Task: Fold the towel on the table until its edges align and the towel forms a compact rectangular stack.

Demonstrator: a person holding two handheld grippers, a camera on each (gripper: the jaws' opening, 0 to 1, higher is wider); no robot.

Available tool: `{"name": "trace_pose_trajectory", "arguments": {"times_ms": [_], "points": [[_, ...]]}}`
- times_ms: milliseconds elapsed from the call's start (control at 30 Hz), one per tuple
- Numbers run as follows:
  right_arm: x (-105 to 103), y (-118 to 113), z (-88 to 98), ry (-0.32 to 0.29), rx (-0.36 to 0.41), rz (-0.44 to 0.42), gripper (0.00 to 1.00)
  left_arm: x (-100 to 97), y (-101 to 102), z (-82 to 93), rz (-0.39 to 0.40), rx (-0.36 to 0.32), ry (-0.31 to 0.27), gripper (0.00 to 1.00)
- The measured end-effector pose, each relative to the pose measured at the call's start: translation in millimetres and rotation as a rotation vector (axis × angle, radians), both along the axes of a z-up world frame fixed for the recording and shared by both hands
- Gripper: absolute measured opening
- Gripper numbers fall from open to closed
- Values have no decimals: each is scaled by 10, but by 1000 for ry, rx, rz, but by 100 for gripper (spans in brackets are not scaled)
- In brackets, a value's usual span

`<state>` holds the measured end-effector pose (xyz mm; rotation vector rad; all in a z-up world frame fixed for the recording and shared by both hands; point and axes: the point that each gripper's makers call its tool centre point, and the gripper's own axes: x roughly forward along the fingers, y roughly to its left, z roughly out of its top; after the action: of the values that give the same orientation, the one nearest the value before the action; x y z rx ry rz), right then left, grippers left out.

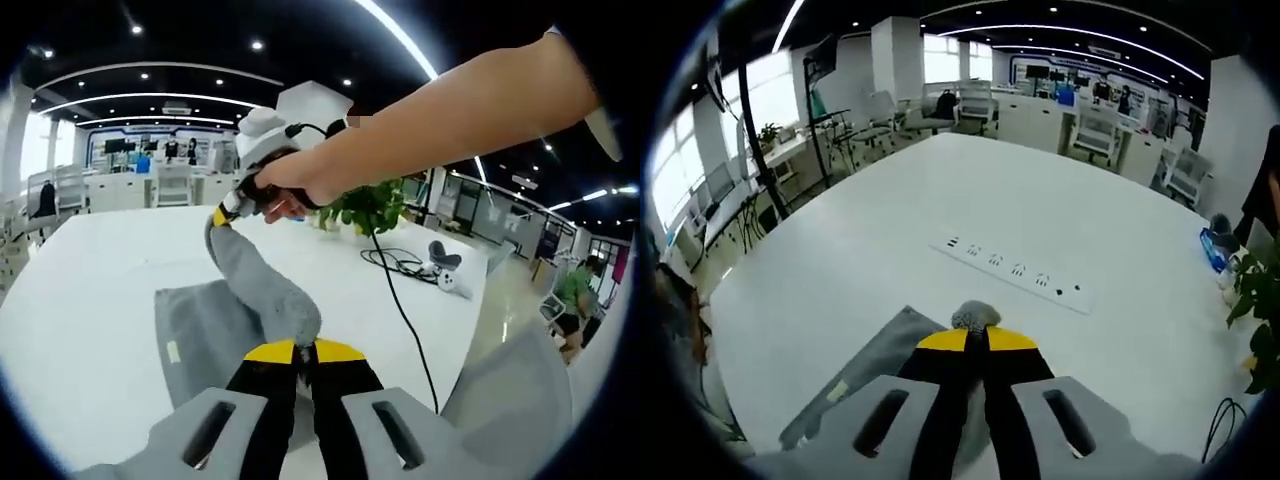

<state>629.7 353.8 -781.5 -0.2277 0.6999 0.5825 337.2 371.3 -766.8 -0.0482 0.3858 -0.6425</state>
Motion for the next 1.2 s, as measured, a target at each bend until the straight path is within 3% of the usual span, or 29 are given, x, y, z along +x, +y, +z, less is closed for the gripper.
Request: {"name": "trace_pose_trajectory", "arguments": {"times_ms": [267, 633, 1200], "points": [[30, 137, -75, -8, 14, 7, 2, -2, 145, -137, 34, 8, 26, 4], [-91, 231, -169, -8, 26, 8, 2, -24, 326, -342, 60, 27, 73, 4], [-135, 641, -635, -11, -9, 62, 2, -104, 563, -870, 91, 83, 186, 5]]}}
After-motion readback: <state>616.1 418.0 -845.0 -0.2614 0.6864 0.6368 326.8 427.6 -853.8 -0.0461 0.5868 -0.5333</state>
